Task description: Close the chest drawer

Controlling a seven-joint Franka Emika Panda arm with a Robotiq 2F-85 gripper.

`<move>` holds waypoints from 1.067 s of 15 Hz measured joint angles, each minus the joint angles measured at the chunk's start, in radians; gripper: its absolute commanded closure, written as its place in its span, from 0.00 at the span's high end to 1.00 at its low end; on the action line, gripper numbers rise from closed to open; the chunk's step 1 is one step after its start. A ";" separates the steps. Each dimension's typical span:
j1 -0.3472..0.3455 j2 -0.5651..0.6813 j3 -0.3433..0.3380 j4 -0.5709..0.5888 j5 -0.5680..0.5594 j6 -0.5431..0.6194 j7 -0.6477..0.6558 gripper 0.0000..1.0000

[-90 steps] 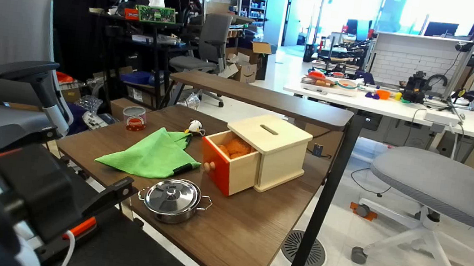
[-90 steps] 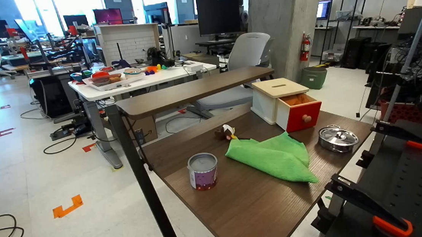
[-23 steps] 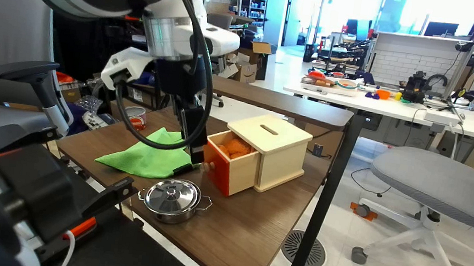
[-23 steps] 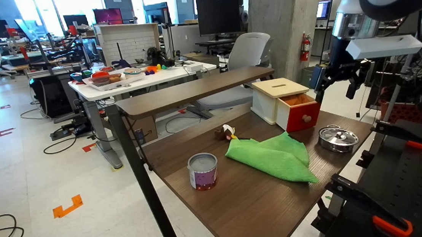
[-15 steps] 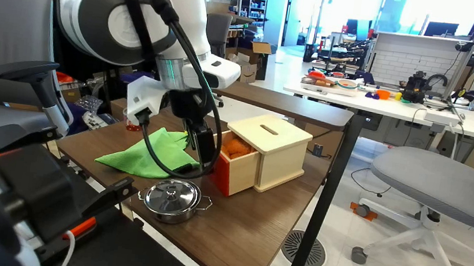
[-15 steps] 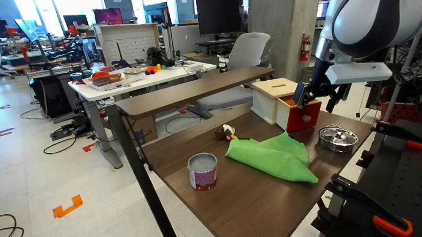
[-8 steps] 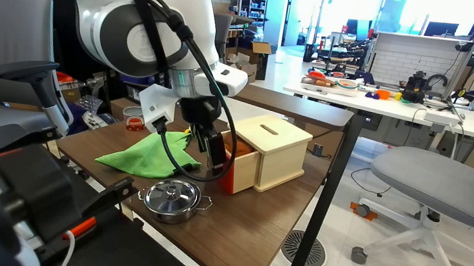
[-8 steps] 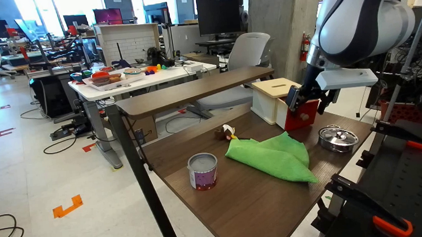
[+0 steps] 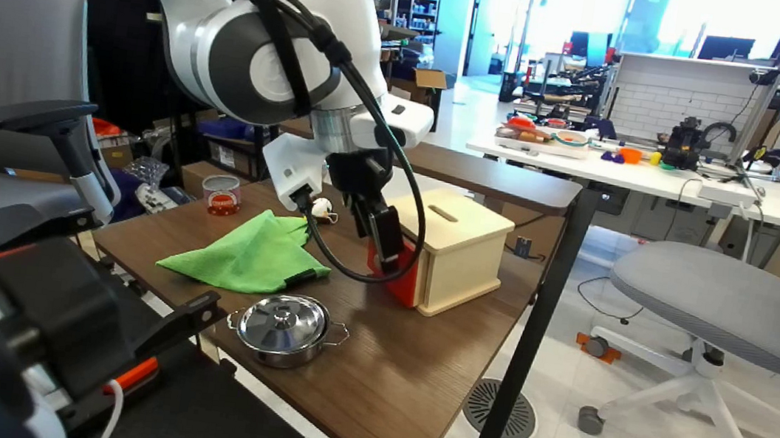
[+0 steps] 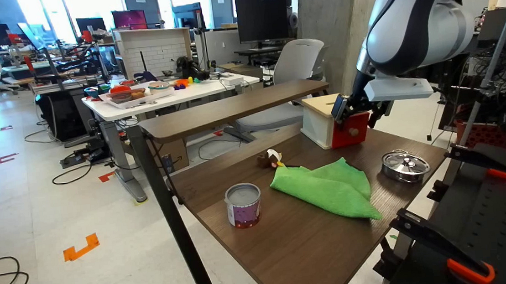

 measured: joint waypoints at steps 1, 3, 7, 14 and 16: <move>0.000 0.007 -0.002 0.011 0.006 0.005 0.000 1.00; 0.000 0.021 -0.005 0.033 0.015 0.012 0.000 1.00; 0.001 0.036 -0.010 0.053 0.020 0.014 0.000 1.00; 0.011 -0.014 -0.043 -0.046 0.019 0.068 -0.067 1.00; 0.007 -0.076 -0.044 -0.119 0.019 0.094 -0.083 1.00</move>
